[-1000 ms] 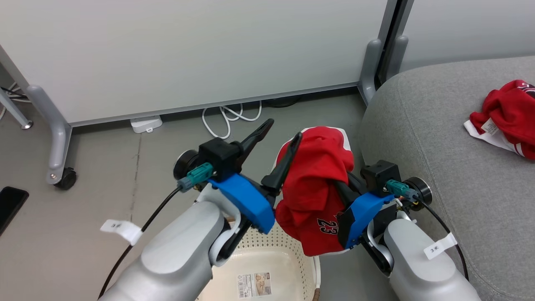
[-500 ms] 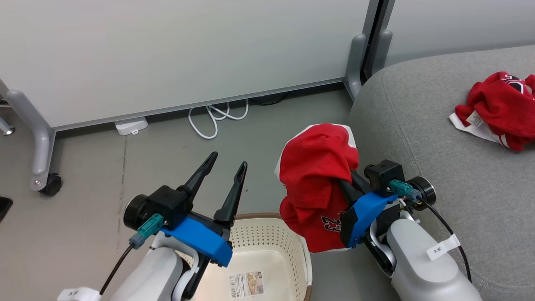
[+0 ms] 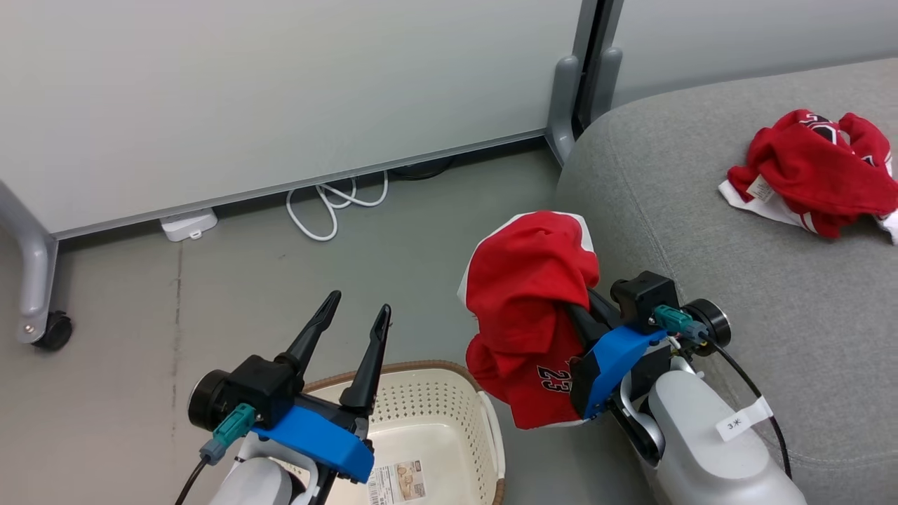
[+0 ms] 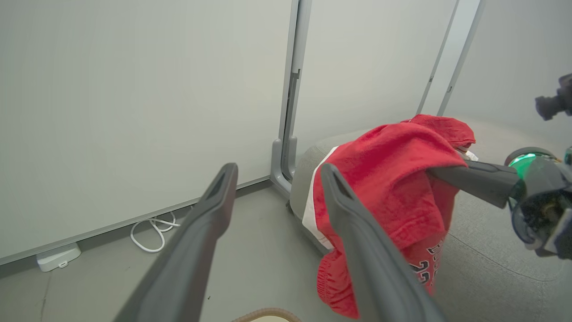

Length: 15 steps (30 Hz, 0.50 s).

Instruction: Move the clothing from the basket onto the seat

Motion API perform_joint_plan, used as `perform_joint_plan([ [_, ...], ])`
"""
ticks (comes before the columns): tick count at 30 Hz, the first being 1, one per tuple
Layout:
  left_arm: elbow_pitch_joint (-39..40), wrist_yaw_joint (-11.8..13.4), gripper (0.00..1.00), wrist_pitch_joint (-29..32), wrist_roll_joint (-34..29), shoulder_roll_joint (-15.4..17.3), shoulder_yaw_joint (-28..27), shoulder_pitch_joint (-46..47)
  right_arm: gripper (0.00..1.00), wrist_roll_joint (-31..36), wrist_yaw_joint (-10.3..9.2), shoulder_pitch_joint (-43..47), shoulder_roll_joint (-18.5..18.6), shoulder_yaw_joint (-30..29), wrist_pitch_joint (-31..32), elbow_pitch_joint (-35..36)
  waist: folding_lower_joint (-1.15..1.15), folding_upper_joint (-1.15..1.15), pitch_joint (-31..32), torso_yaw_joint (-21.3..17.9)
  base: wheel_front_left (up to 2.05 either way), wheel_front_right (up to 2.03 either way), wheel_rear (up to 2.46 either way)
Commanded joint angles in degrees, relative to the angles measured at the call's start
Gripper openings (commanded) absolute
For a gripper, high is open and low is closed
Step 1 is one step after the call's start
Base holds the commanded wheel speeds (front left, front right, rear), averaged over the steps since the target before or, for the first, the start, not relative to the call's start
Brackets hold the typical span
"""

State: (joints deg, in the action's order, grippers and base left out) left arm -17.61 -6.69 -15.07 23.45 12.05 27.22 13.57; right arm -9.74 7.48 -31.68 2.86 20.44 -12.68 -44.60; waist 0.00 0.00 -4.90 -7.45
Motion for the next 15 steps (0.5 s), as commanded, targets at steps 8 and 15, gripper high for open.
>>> perform_joint_plan([
  [8,0.27,-0.66,1.0,-0.14,-1.91,-0.61,-2.84,-1.39,0.0,-1.25,0.02,0.41,0.04,0.3,-0.37,1.7,0.0,0.0,-1.28,-5.92,0.0,0.0,0.0],
  [15,0.46,-0.84,1.0,-0.15,-2.72,-0.75,-3.51,-1.02,0.0,-2.83,0.03,0.43,0.04,0.58,-0.61,2.37,0.0,0.0,-2.42,-11.22,0.0,0.0,0.0],
])
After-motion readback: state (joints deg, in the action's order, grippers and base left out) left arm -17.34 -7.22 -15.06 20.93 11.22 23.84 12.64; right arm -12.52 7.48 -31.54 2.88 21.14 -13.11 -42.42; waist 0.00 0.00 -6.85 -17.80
